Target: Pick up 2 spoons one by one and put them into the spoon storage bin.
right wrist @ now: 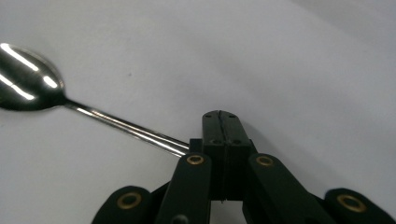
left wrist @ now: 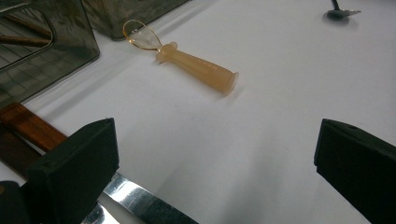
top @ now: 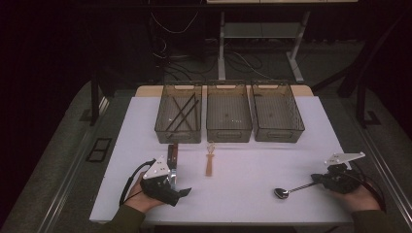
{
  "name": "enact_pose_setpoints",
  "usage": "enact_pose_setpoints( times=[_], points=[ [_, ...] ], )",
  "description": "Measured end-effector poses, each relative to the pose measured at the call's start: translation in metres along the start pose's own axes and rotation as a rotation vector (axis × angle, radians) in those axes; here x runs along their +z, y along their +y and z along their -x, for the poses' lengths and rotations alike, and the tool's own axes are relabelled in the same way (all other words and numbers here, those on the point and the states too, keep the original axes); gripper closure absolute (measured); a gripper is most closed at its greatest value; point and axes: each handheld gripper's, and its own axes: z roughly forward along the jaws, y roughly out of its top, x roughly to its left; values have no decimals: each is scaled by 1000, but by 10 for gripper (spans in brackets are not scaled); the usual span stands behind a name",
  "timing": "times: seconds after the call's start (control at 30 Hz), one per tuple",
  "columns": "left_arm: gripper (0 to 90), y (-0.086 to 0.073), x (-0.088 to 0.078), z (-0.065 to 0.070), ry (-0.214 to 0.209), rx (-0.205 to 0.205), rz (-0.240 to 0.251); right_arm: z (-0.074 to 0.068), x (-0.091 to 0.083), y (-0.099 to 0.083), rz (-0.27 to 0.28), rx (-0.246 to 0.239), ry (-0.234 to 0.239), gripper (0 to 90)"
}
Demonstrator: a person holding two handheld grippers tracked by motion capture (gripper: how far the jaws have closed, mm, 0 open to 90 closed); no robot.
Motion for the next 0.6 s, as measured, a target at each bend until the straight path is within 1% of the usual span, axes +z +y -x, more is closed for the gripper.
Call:
enact_pose_setpoints(
  times=[0.27,0.43,0.53,0.6],
  points=[
    [0,0,0,0,1,-1,0,-9,-7,-8,-23,-7,41,900],
    [0,0,1,1,0,-3,-2,-14,-12,-14,-35,-22,66,900],
    [0,0,1,1,1,-2,-4,-18,-16,-17,-33,-29,99,900],
    [0,0,1,1,2,-3,-4,-20,-16,-19,-47,-44,120,900]
  ],
)
